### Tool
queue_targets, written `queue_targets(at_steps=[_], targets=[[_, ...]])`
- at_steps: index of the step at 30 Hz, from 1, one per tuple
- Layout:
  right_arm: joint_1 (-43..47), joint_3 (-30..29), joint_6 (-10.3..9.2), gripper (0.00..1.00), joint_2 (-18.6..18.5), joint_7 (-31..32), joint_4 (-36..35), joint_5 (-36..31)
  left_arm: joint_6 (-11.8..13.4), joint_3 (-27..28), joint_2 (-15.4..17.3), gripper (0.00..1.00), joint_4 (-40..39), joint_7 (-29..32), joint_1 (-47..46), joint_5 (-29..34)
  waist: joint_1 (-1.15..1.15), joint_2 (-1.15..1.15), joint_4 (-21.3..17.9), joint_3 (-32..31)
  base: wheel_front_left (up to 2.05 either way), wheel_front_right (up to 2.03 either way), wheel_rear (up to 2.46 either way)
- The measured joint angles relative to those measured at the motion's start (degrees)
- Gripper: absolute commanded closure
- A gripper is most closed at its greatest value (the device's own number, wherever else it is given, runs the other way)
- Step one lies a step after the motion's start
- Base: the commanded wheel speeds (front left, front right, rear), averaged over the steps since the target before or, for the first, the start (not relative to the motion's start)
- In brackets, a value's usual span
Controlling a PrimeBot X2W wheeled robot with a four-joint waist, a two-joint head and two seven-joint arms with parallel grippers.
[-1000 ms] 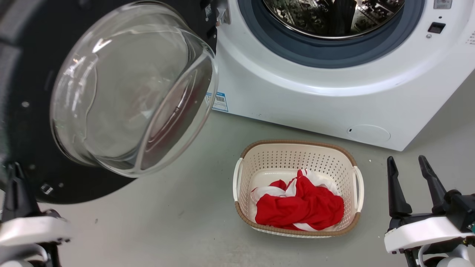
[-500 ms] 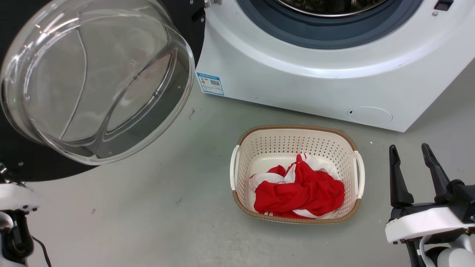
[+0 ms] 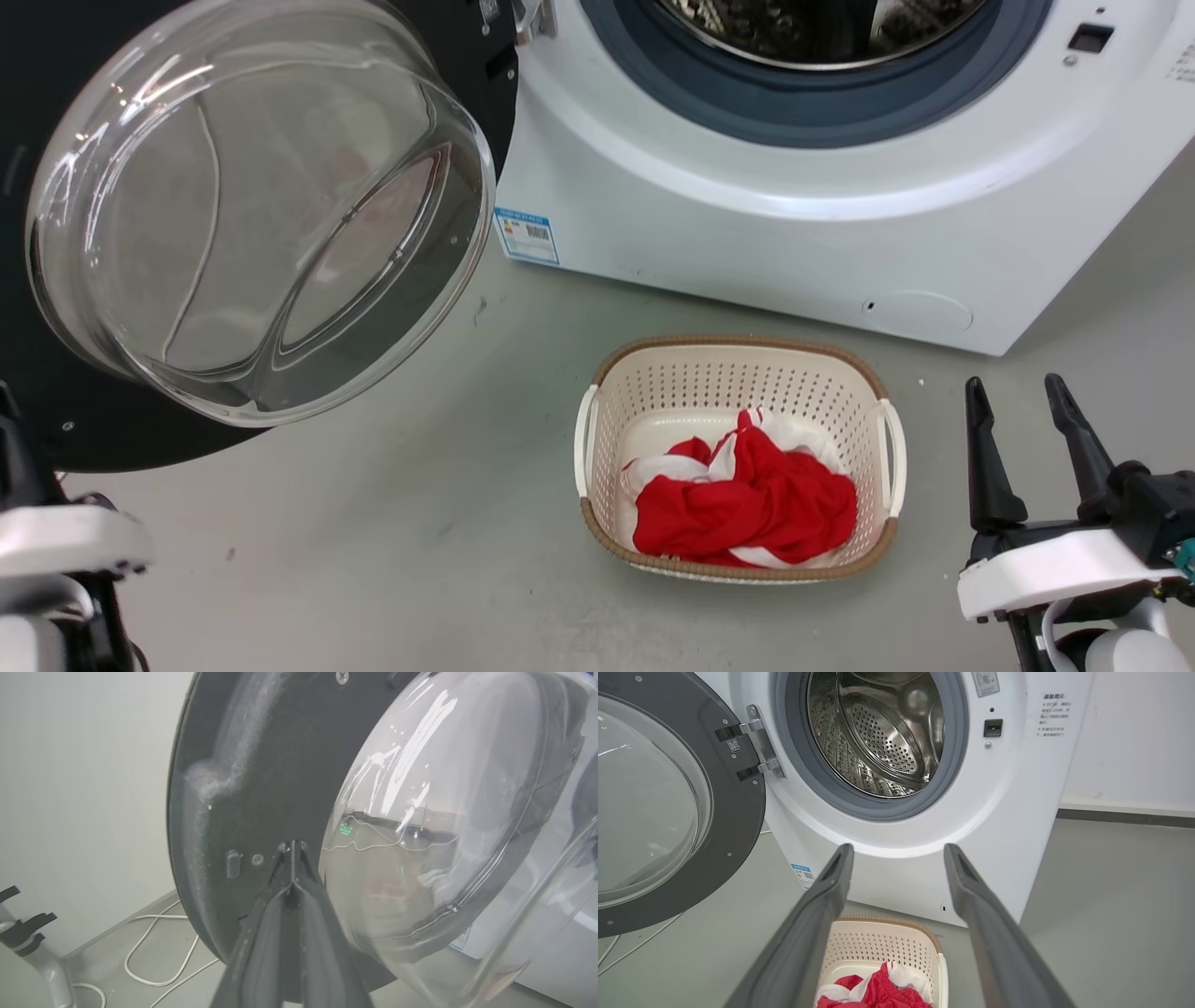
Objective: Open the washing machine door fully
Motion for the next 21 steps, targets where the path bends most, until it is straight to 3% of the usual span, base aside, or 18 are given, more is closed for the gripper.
queue_targets(at_steps=[7, 18, 19, 20, 21], targets=[[0.9, 1.6, 0.00, 0.00, 0.0, -1.4, 2.3, 1.5, 0.8, -2.2, -4.1, 1.00, -8.7, 0.0, 9.7, 4.2, -0.01, 0.00, -0.7, -4.7, 0.00, 0.00, 0.00], [2.7, 3.0, 0.00, 0.00, 0.0, -2.2, 3.9, 1.9, -0.4, -9.7, -7.9, 1.00, -14.0, 0.8, 16.0, 6.6, -0.01, 0.00, -4.5, -9.2, 0.00, 0.00, 0.00], [2.7, 3.1, 0.00, 0.00, 0.0, -2.2, 3.9, 1.9, -0.6, -10.8, -8.3, 0.89, -14.0, 0.8, 16.2, 7.0, -0.01, 0.00, -5.0, -9.5, 0.00, 0.00, 0.00], [2.8, 3.2, 0.00, 0.00, 0.0, -2.2, 3.9, 1.9, -0.8, -11.9, -8.9, 0.62, -13.9, 0.8, 16.5, 7.2, -0.01, 0.00, -5.5, -9.8, 0.00, 0.00, 0.00], [2.8, 3.4, -0.01, 0.00, 0.0, -2.2, 3.9, 1.8, -0.9, -12.8, -9.9, 0.15, -13.7, 0.9, 16.7, 7.3, -0.01, 0.00, -6.1, -10.1, 0.00, 0.00, 0.00]])
